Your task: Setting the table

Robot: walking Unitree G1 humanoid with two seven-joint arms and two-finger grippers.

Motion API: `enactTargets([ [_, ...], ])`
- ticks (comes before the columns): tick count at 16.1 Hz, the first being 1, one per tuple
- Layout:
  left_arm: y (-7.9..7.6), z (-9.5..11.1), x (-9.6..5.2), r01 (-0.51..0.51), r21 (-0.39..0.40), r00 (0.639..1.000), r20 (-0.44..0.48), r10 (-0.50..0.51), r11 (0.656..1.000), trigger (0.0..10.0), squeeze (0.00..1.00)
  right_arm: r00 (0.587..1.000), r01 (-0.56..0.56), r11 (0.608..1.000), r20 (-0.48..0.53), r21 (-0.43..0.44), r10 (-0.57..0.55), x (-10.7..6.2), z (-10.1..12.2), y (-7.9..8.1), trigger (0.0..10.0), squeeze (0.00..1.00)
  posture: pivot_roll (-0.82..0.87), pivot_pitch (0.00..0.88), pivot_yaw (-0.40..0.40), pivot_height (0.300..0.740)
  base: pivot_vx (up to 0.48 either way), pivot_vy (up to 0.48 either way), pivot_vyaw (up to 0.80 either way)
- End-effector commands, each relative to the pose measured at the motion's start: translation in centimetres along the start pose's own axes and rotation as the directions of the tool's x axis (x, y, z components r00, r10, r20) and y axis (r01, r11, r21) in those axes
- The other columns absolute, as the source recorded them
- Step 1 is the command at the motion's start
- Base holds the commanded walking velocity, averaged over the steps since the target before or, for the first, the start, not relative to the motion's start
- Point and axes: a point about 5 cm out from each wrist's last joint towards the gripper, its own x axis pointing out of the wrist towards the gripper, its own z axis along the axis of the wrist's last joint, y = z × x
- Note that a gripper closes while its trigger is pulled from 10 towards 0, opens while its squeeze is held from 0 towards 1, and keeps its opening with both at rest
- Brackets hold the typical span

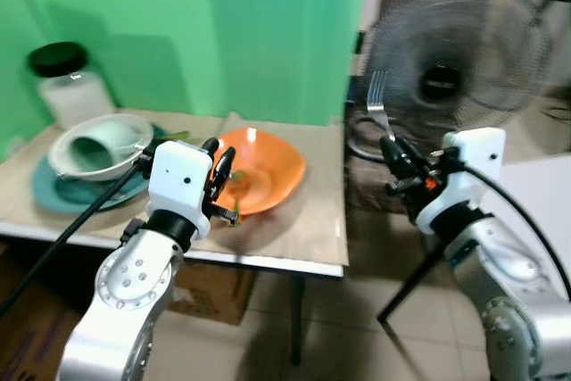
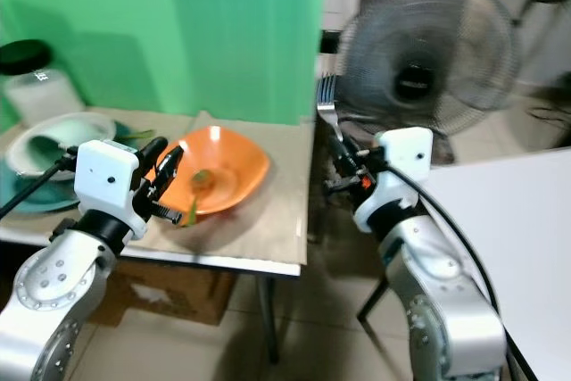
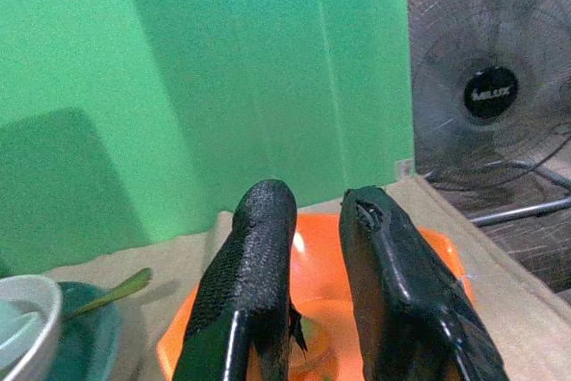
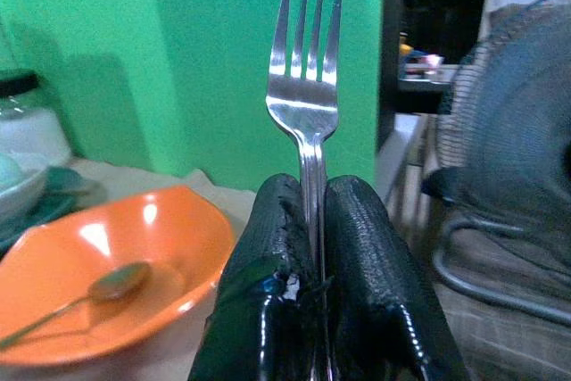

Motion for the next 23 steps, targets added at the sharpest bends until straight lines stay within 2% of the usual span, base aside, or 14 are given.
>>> enactTargets([
  [1, -0.1, -0.2, 0.0, -0.013, 0.013, 1.000, -0.014, 0.013, 1.000, 10.0, 0.00, 1.000, 0.007, 1.000, 0.013, -0.017, -0.007, -0.1, 0.2, -0.1, 10.0, 0.00, -0.08, 0.000, 0.014, 0.740, 0.000, 0.000, -0.79],
  [3, -0.1, -0.3, 0.1, -0.023, 0.014, 1.000, -0.015, 0.023, 1.000, 10.0, 0.00, 1.000, 0.015, 1.000, 0.018, 0.018, -0.015, -0.2, 0.1, -0.1, 10.0, 0.00, -0.08, 0.000, 0.014, 0.740, 0.000, 0.000, -0.79],
  [4, 0.1, -0.4, 0.2, -0.040, 0.009, 0.999, -0.016, 0.040, 0.999, 10.0, 0.00, 0.998, 0.054, 0.998, 0.025, 0.013, -0.054, 0.0, 0.3, -0.4, 10.0, 0.00, -0.08, 0.000, 0.014, 0.740, 0.000, 0.000, -0.80],
  [9, 0.3, -0.6, 0.5, -0.083, -0.057, 0.996, -0.038, 0.081, 0.995, 10.0, 0.00, 0.998, 0.060, 0.998, -0.029, 0.028, -0.059, 0.5, -0.6, 0.0, 10.0, 0.00, -0.08, 0.000, 0.006, 0.740, 0.000, 0.000, -0.79],
  [11, 0.2, -0.6, 0.6, -0.070, -0.080, 0.997, -0.033, 0.068, 0.994, 10.0, 0.00, 0.997, 0.048, 0.998, -0.068, 0.051, -0.044, 0.6, -1.0, 0.2, 10.0, 0.00, -0.08, 0.000, 0.003, 0.740, 0.000, 0.000, -0.78],
  [14, 0.7, -0.6, 0.9, -0.106, -0.030, 0.994, -0.015, 0.105, 0.994, 10.0, 0.00, 0.993, 0.064, 0.996, -0.106, 0.058, -0.058, 0.6, -1.5, 0.1, 10.0, 0.00, -0.08, 0.000, 0.003, 0.740, 0.000, 0.000, -0.76],
  [19, 0.6, -0.5, 1.1, -0.088, -0.033, 0.996, -0.007, 0.088, 0.996, 10.0, 0.00, 0.987, 0.082, 0.994, -0.143, 0.070, -0.071, 0.5, -1.9, 0.4, 10.0, 0.00, -0.08, 0.000, 0.011, 0.740, 0.000, 0.000, -0.70],
  [22, 0.3, -0.7, 1.4, -0.075, -0.008, 0.997, -0.004, 0.075, 0.997, 10.0, 0.00, 0.983, 0.074, 0.993, -0.174, 0.090, -0.057, 0.4, -2.1, 0.5, 10.0, 0.00, -0.08, 0.000, 0.018, 0.740, 0.000, 0.000, -0.68],
  [23, 0.2, -0.7, 1.4, -0.073, -0.033, 0.997, 0.001, 0.073, 0.997, 10.0, 0.00, 0.983, 0.074, 0.995, -0.174, 0.061, -0.062, 0.5, -2.0, 0.4, 10.0, 0.00, -0.08, 0.000, 0.019, 0.740, 0.000, 0.000, -0.68],
])
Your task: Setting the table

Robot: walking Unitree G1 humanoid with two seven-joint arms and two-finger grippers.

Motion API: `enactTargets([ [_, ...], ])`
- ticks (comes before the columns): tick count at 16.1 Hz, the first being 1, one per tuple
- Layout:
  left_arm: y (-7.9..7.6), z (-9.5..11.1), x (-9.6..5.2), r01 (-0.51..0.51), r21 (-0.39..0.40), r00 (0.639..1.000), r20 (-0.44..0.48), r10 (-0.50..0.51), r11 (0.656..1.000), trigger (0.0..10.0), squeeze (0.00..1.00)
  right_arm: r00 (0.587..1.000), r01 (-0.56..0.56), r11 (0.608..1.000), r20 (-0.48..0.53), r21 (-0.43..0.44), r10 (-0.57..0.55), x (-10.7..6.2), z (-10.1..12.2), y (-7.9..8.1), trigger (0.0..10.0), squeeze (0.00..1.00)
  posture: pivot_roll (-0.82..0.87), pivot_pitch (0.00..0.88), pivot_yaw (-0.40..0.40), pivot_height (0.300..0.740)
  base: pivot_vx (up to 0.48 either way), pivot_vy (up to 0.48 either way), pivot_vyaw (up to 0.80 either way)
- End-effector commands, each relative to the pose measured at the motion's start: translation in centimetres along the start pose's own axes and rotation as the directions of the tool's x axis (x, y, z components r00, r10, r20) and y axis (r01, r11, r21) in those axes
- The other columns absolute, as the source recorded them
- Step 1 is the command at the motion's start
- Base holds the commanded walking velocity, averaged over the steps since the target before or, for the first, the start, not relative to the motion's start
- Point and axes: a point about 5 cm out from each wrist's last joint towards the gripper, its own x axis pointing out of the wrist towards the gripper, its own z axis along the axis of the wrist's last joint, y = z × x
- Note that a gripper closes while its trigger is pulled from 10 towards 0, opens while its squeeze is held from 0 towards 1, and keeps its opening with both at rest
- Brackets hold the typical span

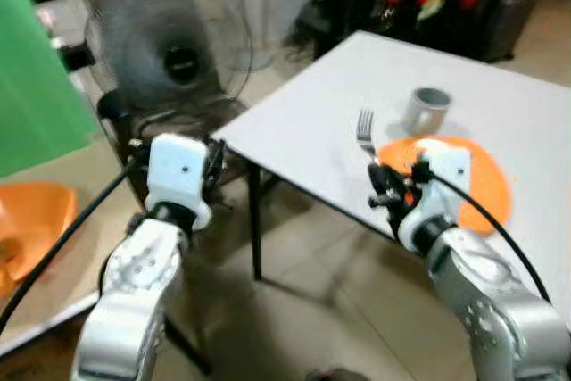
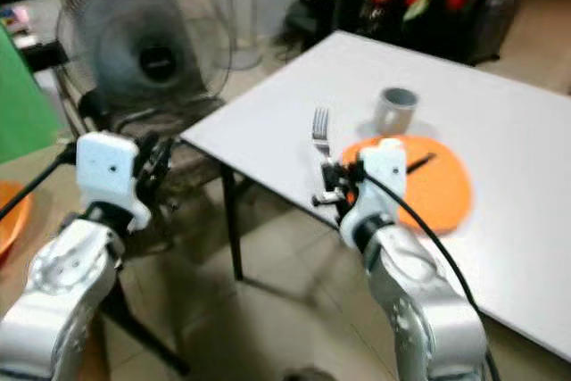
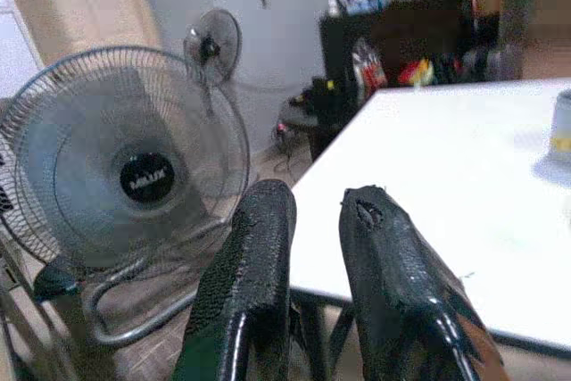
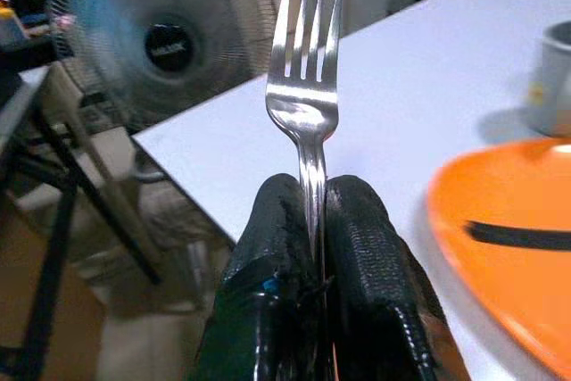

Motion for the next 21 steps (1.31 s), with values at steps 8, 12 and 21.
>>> enactTargets([
  [8, 0.5, -0.8, -0.4, -0.022, -0.047, 0.999, -0.036, 0.020, 0.999, 10.0, 0.00, 0.995, 0.083, 0.995, -0.048, -0.056, -0.086, 1.2, 1.0, -1.0, 10.0, 0.00, -0.08, 0.000, 0.009, 0.740, 0.000, 0.000, -0.68],
  [12, 1.0, -0.8, 0.0, -0.022, -0.032, 0.999, -0.034, 0.021, 0.999, 10.0, 0.00, 0.988, 0.125, 0.992, -0.088, 0.003, -0.124, 1.2, 0.3, -0.7, 10.0, 0.00, -0.08, 0.000, 0.019, 0.740, 0.000, 0.324, -0.68],
  [21, 1.5, -0.7, 0.4, -0.037, -0.036, 0.999, -0.025, 0.036, 0.999, 10.0, 0.00, 0.989, 0.120, 0.992, -0.093, 0.026, -0.117, 1.3, 0.3, 0.0, 10.0, 0.00, -0.08, 0.000, 0.020, 0.740, 0.000, 0.241, -0.61],
])
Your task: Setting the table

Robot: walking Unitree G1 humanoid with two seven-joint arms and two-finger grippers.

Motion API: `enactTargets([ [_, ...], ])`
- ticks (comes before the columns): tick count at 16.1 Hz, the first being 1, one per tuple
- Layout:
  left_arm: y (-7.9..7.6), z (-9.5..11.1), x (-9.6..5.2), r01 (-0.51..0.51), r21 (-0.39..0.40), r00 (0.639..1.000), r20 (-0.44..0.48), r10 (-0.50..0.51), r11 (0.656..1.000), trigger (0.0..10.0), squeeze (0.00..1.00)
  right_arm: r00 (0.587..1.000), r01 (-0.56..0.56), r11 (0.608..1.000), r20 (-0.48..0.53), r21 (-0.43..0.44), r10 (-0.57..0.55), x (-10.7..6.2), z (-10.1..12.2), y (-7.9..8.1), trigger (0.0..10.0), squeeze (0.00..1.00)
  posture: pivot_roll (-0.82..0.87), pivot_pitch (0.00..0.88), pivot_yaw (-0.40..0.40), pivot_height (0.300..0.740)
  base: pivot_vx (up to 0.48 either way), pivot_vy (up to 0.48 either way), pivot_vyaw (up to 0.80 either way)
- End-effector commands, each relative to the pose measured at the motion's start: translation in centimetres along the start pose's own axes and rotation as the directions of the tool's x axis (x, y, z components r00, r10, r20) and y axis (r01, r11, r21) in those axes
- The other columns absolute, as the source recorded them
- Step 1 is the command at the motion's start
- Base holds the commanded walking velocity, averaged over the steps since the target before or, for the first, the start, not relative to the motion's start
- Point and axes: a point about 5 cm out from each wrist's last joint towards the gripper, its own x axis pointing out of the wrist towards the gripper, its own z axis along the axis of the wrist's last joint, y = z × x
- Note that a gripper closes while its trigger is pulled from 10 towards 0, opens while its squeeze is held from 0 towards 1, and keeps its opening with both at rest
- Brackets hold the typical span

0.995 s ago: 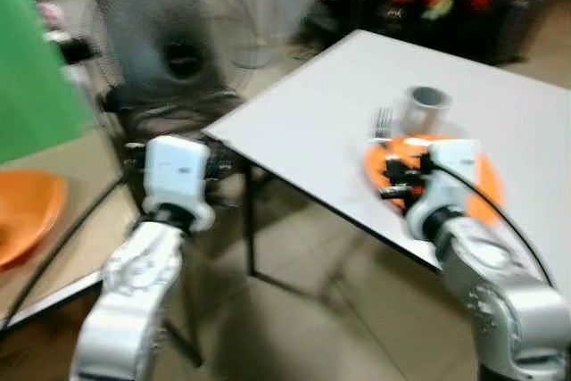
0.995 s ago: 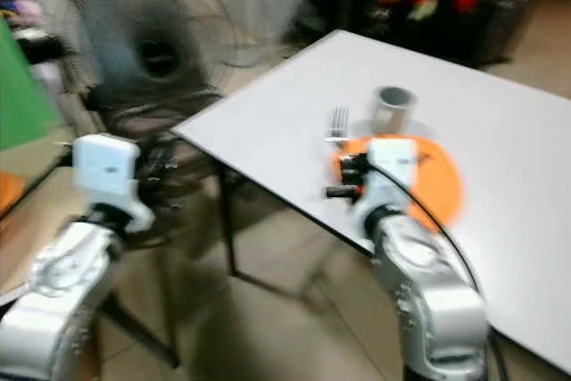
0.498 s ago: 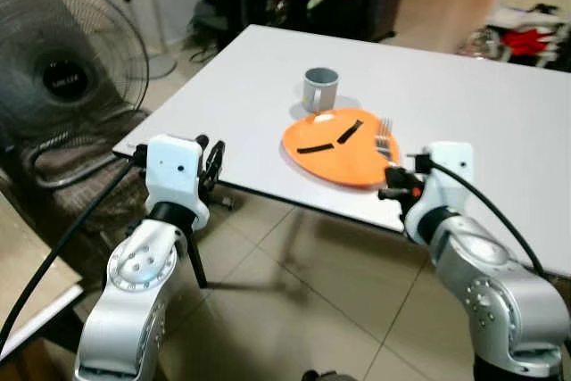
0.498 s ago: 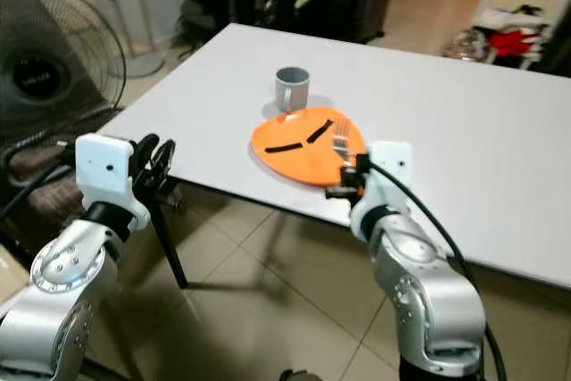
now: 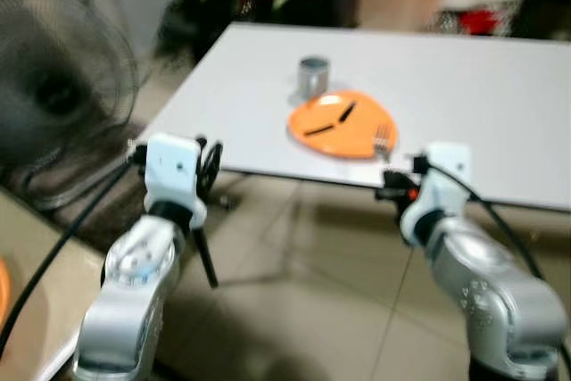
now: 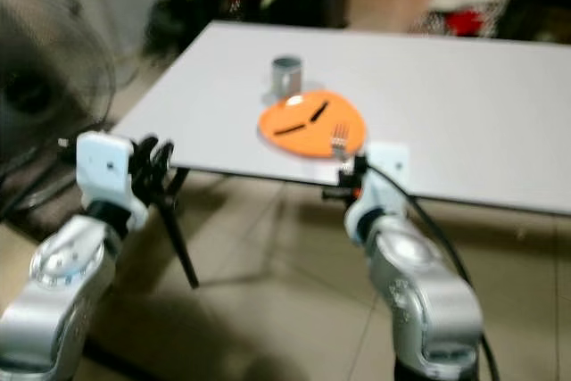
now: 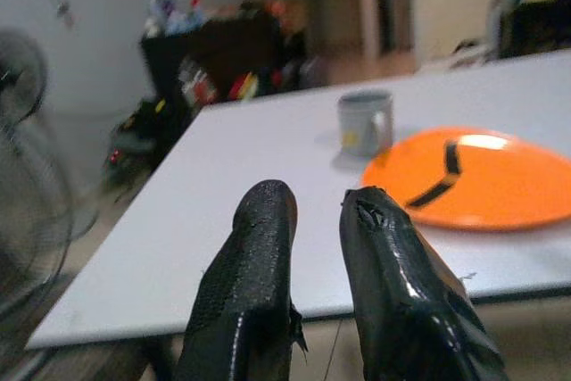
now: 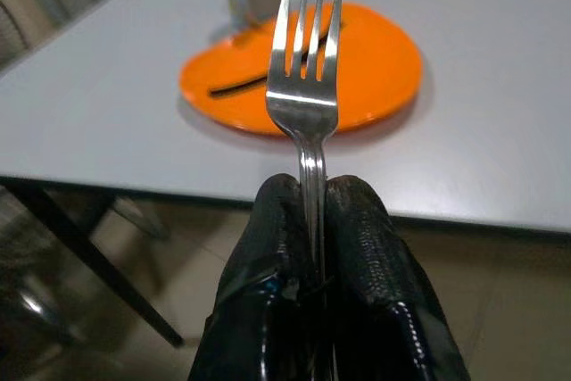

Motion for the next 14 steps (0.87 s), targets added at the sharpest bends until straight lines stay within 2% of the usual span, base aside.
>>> enactTargets([
  [1, 0.7, -0.1, -0.3, -0.039, -0.032, 0.999, -0.005, 0.039, 0.999, 10.0, 0.00, 0.999, -0.031, 0.999, 0.015, -0.025, 0.032, 0.2, 0.5, 0.6, 10.0, 0.00, -0.08, 0.000, 0.018, 0.740, 0.000, 0.000, 0.00],
  [4, 1.0, -0.4, -0.4, -0.033, -0.016, 0.999, -0.021, 0.032, 0.999, 10.0, 0.00, 0.999, -0.036, 0.997, 0.036, -0.067, 0.039, 0.7, 0.6, 0.6, 10.0, 0.00, -0.07, 0.000, 0.014, 0.740, 0.000, 0.000, 0.00],
  [14, 1.0, -0.3, -0.3, 0.014, -0.022, 1.000, -0.019, -0.014, 1.000, 10.0, 0.00, 0.995, -0.063, 0.990, 0.071, -0.125, 0.072, 1.8, 1.1, 1.1, 10.0, 0.00, -0.07, 0.000, 0.024, 0.740, 0.331, 0.000, 0.00],
])
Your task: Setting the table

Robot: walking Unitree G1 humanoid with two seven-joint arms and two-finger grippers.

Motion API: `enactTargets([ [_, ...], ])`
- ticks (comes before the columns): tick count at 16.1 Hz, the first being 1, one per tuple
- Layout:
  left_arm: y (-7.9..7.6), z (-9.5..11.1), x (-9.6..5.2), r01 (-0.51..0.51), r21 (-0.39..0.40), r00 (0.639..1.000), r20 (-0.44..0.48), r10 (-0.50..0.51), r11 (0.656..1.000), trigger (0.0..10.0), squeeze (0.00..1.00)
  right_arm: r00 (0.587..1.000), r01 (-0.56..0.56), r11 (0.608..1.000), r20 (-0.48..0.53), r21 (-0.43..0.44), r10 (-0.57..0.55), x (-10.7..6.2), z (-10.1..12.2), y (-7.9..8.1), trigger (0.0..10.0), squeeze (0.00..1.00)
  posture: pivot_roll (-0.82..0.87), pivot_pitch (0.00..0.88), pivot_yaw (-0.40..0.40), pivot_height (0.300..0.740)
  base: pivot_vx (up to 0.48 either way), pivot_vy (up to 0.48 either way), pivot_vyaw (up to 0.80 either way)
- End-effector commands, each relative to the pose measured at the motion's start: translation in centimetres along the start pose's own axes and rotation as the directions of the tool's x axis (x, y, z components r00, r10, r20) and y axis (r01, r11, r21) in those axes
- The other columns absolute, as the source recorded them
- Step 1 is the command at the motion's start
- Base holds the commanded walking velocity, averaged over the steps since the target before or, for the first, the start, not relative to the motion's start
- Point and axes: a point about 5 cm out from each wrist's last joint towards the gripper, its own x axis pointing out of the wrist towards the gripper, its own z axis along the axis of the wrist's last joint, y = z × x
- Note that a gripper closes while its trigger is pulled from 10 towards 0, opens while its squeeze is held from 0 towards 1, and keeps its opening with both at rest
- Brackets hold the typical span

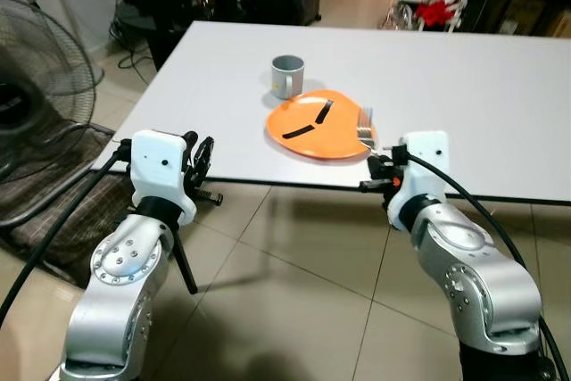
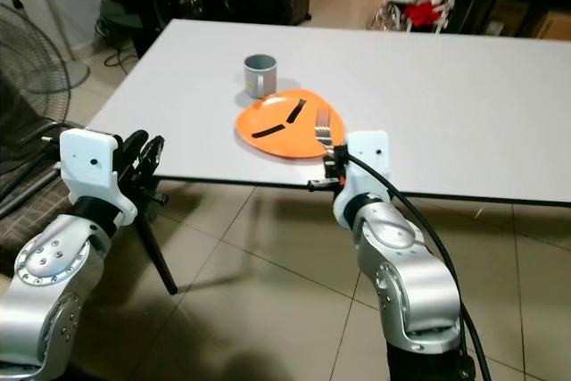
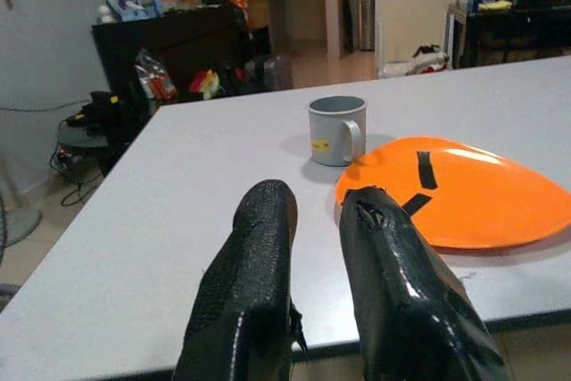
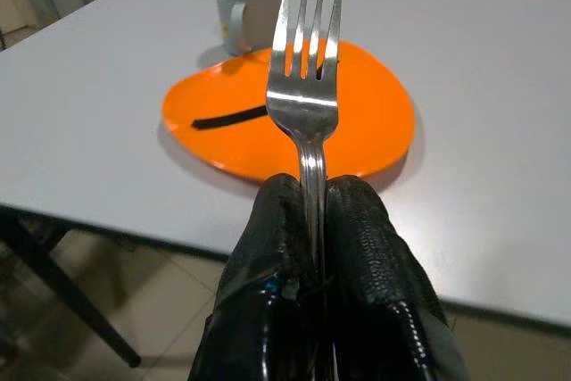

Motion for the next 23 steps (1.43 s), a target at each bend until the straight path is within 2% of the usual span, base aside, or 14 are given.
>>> enactTargets([
  [1, -0.1, 0.0, 0.1, 0.016, -0.006, 1.000, -0.002, -0.016, 1.000, 10.0, 0.00, 1.000, 0.003, 1.000, 0.012, -0.009, -0.003, 0.1, 0.2, -0.1, 10.0, 0.00, -0.07, 0.000, 0.025, 0.740, 0.375, 0.000, 0.00],
  [3, 0.0, 0.0, 0.1, 0.016, -0.005, 1.000, -0.003, -0.016, 1.000, 10.0, 0.00, 1.000, -0.002, 1.000, 0.009, -0.006, 0.002, 0.1, 0.2, 0.0, 10.0, 0.00, -0.07, 0.000, 0.025, 0.740, 0.379, 0.000, 0.00],
  [5, 0.2, 0.0, 0.1, 0.014, -0.003, 1.000, -0.004, -0.014, 1.000, 10.0, 0.00, 1.000, -0.013, 1.000, 0.003, -0.011, 0.013, 0.2, 0.1, 0.1, 10.0, 0.00, -0.07, 0.000, 0.024, 0.740, 0.377, 0.000, -0.80],
  [14, 0.6, -0.3, -0.2, 0.008, 0.002, 1.000, -0.013, -0.008, 1.000, 10.0, 0.00, 0.998, -0.060, 0.998, -0.005, -0.013, 0.060, 0.5, 0.0, 0.7, 10.0, 0.00, -0.06, 0.000, 0.017, 0.740, 0.375, 0.000, 0.00],
  [18, 0.7, -0.4, -0.7, 0.011, 0.007, 1.000, -0.024, -0.011, 1.000, 10.0, 0.00, 0.992, -0.117, 0.993, -0.059, -0.032, 0.115, 0.8, -0.7, 1.6, 10.0, 0.00, -0.06, 0.000, 0.019, 0.740, 0.359, 0.000, 0.00],
  [20, 0.7, -0.5, -0.9, 0.012, -0.002, 1.000, -0.025, -0.012, 1.000, 10.0, 0.00, 0.988, -0.127, 0.991, -0.094, -0.044, 0.123, 1.0, -1.0, 1.8, 10.0, 0.00, -0.06, 0.000, 0.019, 0.740, 0.000, 0.000, 0.00],
  [23, 0.7, -1.2, -1.3, 0.051, 0.045, 0.996, -0.072, -0.048, 0.998, 10.0, 0.00, 0.977, -0.123, 0.989, -0.186, -0.076, 0.107, 3.2, -2.0, 2.7, 10.0, 0.00, -0.05, 0.000, 0.017, 0.740, 0.000, 0.000, 0.00],
])
